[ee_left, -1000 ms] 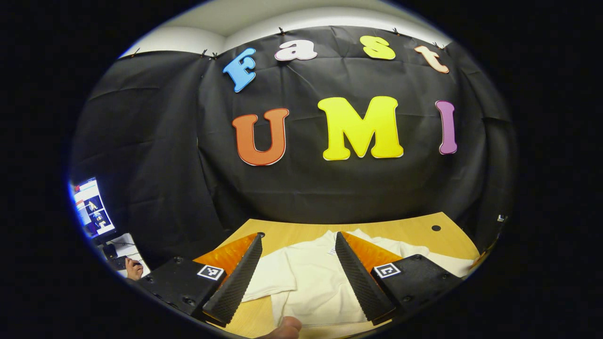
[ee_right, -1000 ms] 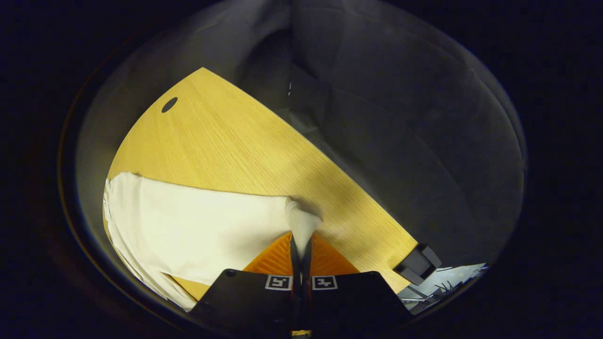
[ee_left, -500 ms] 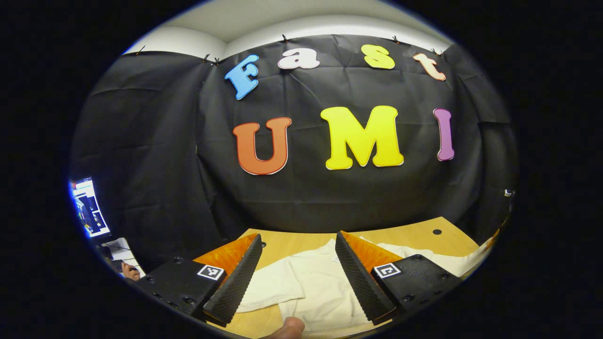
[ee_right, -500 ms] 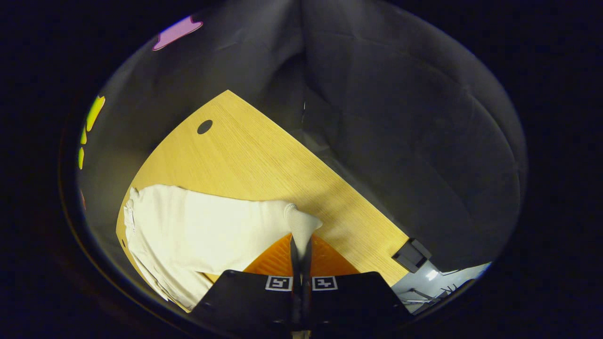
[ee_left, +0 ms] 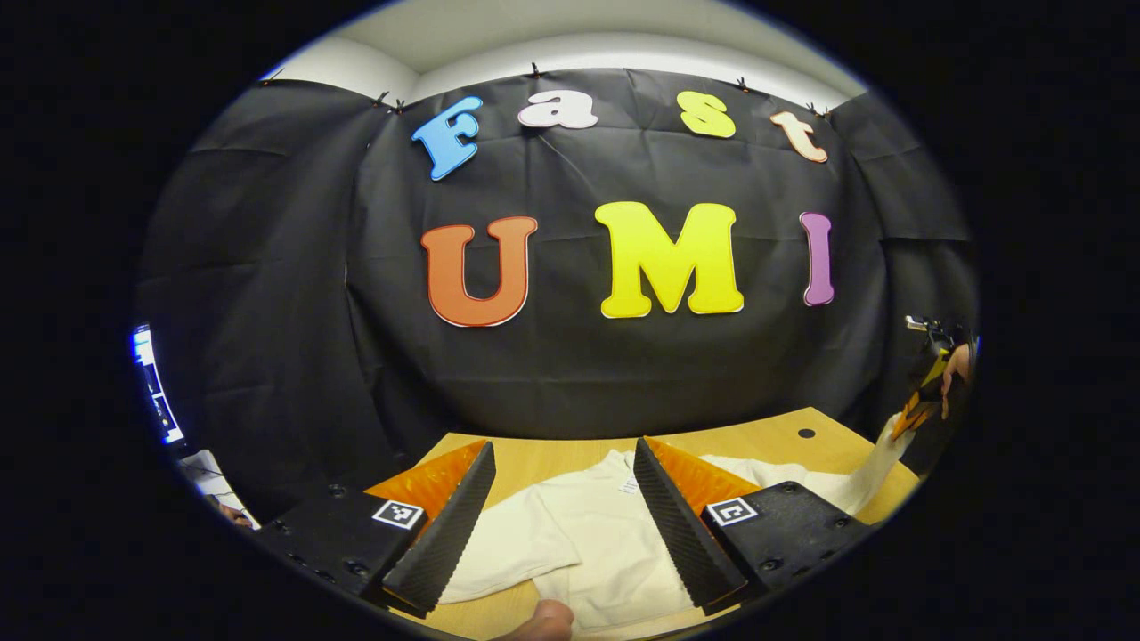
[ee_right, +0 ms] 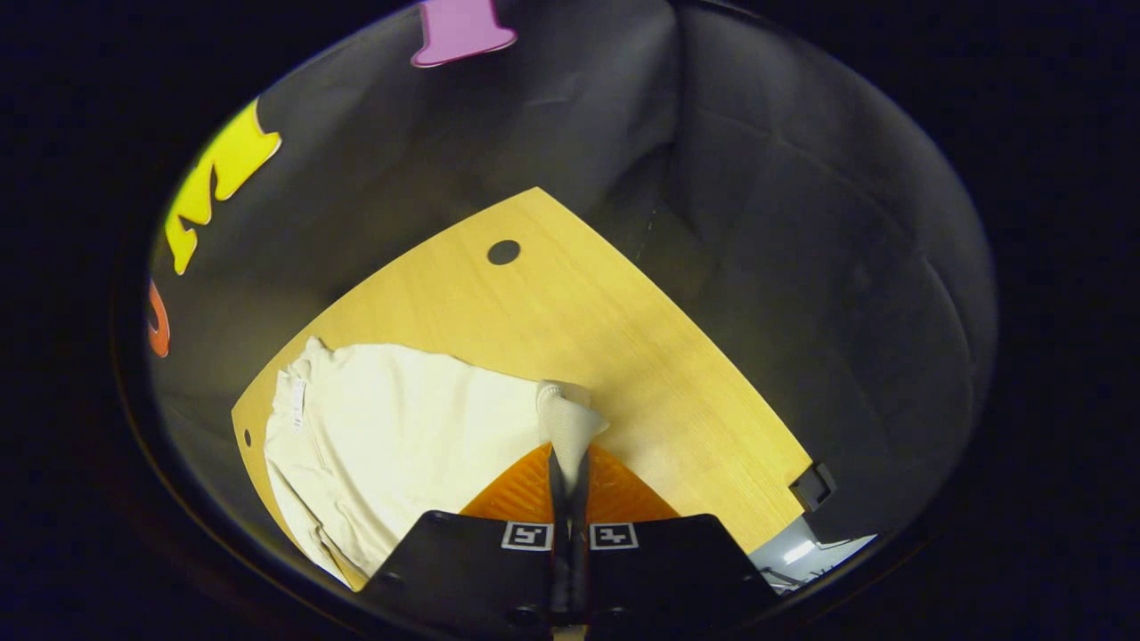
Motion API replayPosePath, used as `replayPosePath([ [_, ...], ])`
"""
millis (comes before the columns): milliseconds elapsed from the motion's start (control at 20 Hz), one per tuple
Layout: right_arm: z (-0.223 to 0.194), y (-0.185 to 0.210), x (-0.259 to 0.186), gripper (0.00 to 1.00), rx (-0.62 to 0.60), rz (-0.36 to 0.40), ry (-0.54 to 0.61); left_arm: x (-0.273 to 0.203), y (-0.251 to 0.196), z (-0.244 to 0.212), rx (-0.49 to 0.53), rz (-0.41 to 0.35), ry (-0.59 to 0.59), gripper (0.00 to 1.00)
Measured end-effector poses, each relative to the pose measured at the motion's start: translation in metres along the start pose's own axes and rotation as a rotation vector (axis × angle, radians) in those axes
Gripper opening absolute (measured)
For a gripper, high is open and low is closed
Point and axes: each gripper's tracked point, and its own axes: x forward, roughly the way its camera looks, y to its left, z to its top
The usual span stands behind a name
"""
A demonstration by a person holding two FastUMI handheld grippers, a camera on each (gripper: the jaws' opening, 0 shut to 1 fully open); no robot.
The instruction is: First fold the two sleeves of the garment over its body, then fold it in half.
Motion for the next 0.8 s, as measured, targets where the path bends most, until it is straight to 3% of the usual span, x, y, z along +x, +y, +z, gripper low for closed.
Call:
replayPosePath([
  [450, -0.002, 0.166, -0.008, 0.01, -0.149, 0.079, 0.002, -0.003, 0.057, -0.023, -0.010, 0.019, 0.039, 0.99],
  [800, -0.047, 0.305, -0.011, 0.01, -0.316, 0.197, 0.009, -0.006, 0.096, -0.048, -0.012, 0.059, 0.083, 0.99],
])
